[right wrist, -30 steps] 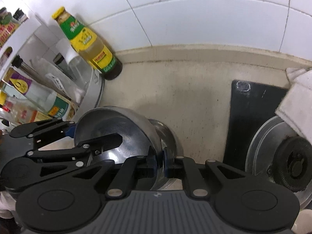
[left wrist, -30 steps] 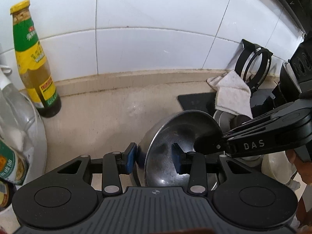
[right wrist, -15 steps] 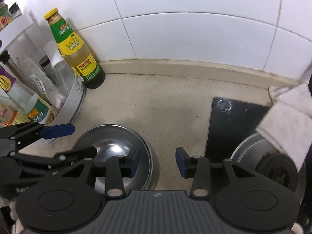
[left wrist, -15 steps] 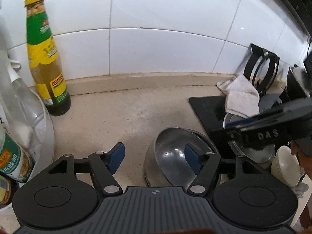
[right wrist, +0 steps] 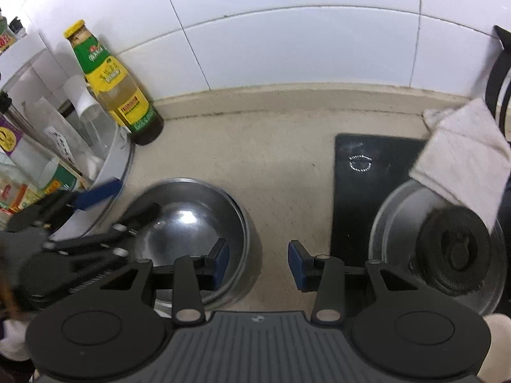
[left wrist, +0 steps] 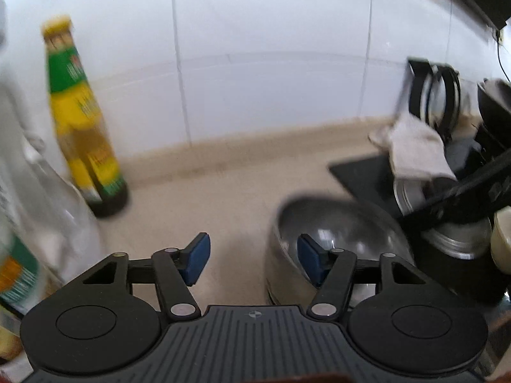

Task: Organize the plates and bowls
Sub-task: 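Grasp the rim of the nested steel bowls with the right gripper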

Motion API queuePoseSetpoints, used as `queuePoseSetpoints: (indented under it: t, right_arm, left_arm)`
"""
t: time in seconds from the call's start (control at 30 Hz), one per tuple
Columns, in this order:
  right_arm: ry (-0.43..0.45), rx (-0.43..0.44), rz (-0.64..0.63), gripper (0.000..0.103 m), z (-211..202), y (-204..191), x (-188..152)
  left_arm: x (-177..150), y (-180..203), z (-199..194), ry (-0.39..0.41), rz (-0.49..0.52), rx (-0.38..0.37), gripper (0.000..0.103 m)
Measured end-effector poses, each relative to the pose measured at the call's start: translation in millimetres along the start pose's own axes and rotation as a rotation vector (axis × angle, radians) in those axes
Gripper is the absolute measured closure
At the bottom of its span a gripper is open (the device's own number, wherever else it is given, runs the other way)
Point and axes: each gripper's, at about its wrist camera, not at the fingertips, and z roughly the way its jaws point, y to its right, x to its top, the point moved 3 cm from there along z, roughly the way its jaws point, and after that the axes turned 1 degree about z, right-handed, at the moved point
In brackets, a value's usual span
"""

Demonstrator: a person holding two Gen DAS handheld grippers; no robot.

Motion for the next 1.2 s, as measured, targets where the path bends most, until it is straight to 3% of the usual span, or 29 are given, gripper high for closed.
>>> queuePoseSetpoints:
  t: [0.13,0.37,0.47,1.2]
  right_arm:
    - [0.011,-0.021,0.048,0.064,-3.5,1.4,-7.3]
    - [0.054,-0.048,0.076,0.064,-9.4,-3.5,-12.4]
    - [0.072,-0.031,0.089,0.064,-12.5,-8.4,-14.5]
    - [0.104,-0.043,0.037,0.062,-18.7,-50.7,-21.4]
  left_arm:
    - [-6.3,-2.6,4.2,-0.006,-0.031,-0.067,0.043]
    - [18.0,-6.8,-28.4,0.095,-0.009,-0.121,0.019]
    - [21.9,-2.8,-35.4,0.114,0.042,-0.117,0.018]
    - [-1.8,4.6,-51.4,0.072,0.199,-0.162,0.008]
